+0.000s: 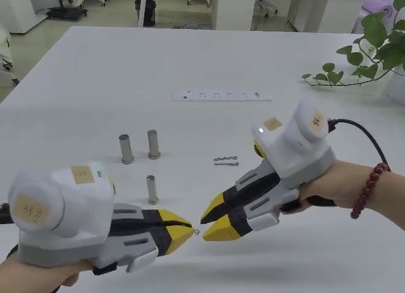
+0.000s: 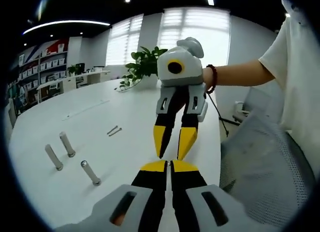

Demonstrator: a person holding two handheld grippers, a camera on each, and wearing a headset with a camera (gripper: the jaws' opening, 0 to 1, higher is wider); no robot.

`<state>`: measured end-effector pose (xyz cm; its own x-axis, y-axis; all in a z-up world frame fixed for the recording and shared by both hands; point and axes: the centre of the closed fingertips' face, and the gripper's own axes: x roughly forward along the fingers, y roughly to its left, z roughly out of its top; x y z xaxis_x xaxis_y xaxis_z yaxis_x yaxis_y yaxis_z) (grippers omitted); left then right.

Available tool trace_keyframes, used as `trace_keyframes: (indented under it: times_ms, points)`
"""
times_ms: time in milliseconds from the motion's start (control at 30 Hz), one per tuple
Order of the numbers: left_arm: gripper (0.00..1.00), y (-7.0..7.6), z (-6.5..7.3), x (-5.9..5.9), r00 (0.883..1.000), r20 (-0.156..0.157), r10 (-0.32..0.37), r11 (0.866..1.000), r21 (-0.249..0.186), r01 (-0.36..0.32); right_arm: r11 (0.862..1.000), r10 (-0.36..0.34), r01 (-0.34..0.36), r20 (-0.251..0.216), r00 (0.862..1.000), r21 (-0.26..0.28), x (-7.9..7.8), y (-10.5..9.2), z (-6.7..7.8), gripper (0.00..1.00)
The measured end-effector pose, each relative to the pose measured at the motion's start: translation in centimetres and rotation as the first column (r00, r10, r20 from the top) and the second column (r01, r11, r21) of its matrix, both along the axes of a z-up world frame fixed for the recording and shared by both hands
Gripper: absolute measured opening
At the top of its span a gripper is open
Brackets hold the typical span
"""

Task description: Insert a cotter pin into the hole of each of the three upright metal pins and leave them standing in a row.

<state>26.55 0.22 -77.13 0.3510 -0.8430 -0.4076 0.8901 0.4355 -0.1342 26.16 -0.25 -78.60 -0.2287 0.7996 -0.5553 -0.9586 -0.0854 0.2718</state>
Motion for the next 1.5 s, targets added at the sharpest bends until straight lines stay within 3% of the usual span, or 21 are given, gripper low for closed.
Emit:
trace_keyframes:
  times_ms: [333, 567, 1167, 1500]
  points:
    - [0.00, -0.6, 0.2, -1.0, 0.999, 0.005, -0.051, 0.999, -0.005, 0.051, 0.996, 0.086, -0.085, -0.044, 0.995, 0.015, -1.8, -0.1, 0.0, 0.16]
    - [0.00, -1.0, 0.5, -1.5, 0.997, 0.011, -0.080, 0.997, -0.013, 0.080, 0.994, 0.108, -0.107, -0.059, 0.992, 0.021, -2.4, -0.1, -0.1, 0.14]
    - [0.00, -1.3, 0.9, -1.9, 0.995, 0.021, -0.100, 0.995, -0.026, 0.101, 0.993, 0.115, -0.113, -0.056, 0.992, 0.045, -2.4, 0.2, 0.3, 0.07]
    - [0.00, -1.1, 0.8, -1.6, 0.996, 0.021, -0.089, 0.996, -0.028, 0.090, 0.992, 0.118, -0.117, -0.028, 0.993, 0.038, -2.1, 0.3, 0.5, 0.05]
